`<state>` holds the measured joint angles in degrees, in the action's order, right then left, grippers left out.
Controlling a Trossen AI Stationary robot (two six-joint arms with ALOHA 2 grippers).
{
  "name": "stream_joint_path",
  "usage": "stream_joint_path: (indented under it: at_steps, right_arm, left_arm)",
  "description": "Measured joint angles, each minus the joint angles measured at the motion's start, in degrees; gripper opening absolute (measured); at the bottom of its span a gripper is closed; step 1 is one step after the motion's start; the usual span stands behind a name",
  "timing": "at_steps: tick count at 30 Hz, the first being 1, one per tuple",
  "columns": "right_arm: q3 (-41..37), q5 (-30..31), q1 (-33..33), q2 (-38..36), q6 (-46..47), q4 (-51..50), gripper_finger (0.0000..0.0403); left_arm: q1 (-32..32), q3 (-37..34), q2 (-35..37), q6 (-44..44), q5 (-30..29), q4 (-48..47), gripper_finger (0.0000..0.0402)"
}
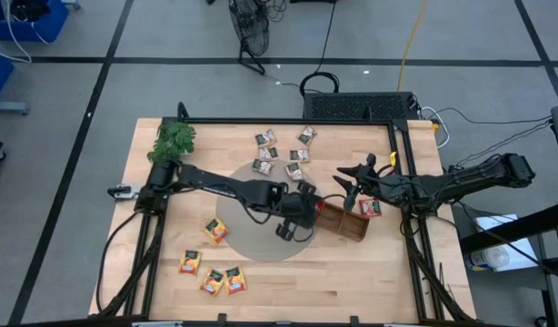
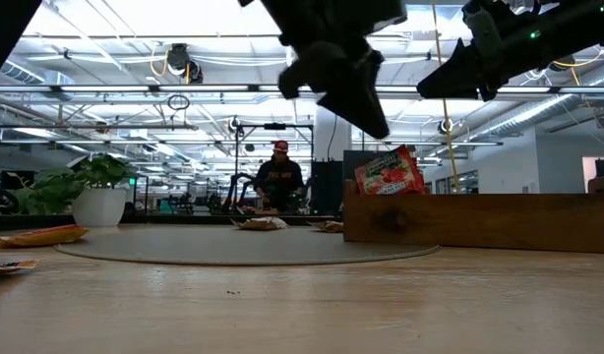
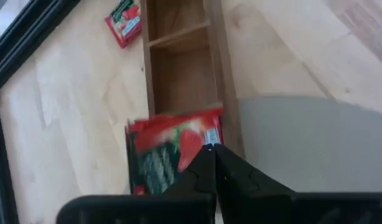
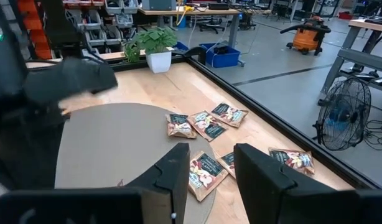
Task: Pick & Place Tea
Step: Put the red tea bag into the left section of the wooden organizer
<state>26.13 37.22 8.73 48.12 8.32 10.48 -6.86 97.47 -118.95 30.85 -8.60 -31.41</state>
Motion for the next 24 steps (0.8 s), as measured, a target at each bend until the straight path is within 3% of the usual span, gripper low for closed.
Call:
stream_joint_path:
  at_steps: [6,24]
  right_arm:
    - [0.00,-0.01,0.00,0.00,0.59,0.02,0.0110]
    - [0.00,-0.03,0.00,0.01,0.46,-0.19,0.0111]
  left_arm:
    - [2.16,2.56,-5.80,0.07,1.14,-1.89,0.0002]
    - [3.53,3.41,-10.56,-3.20,2.84,0.42,0.0001]
